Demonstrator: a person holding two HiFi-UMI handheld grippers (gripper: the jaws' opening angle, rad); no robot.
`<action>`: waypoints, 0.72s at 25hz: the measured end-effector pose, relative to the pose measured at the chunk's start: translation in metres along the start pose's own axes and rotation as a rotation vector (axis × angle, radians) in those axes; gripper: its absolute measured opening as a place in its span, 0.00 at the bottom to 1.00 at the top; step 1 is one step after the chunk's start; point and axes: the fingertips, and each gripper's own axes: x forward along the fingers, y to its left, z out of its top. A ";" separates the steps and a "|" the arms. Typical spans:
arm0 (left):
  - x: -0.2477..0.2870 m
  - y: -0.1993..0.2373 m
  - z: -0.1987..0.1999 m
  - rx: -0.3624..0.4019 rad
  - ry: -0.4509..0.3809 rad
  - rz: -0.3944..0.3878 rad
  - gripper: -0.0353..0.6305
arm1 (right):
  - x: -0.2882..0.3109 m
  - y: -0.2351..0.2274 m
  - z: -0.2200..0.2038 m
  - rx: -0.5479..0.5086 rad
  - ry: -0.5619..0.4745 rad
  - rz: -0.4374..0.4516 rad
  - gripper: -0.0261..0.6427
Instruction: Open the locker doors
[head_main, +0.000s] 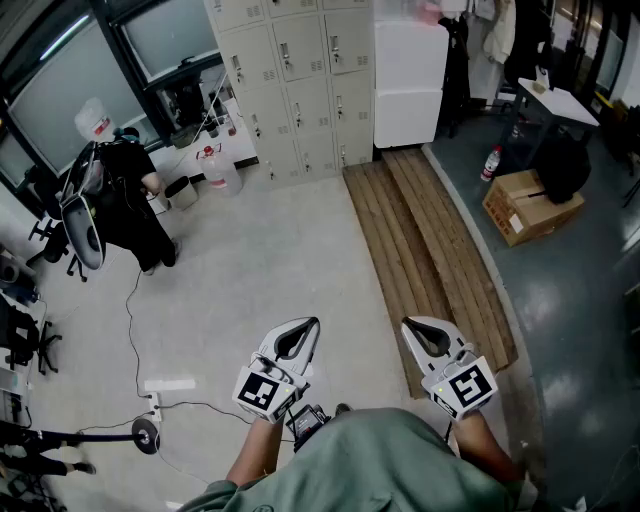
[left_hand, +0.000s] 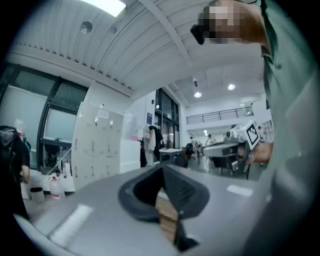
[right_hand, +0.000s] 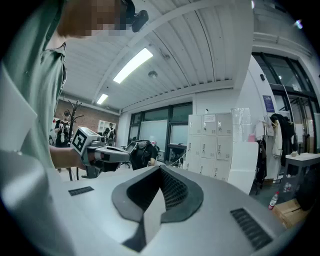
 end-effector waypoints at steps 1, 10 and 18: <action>-0.001 0.003 0.002 0.002 -0.002 -0.001 0.06 | 0.003 0.001 0.000 -0.001 0.001 0.001 0.05; -0.012 0.026 -0.011 -0.017 0.008 -0.009 0.06 | 0.031 0.009 0.000 -0.021 0.023 -0.010 0.05; -0.014 0.051 -0.012 -0.050 -0.016 -0.036 0.06 | 0.061 0.018 0.008 0.032 -0.011 -0.012 0.05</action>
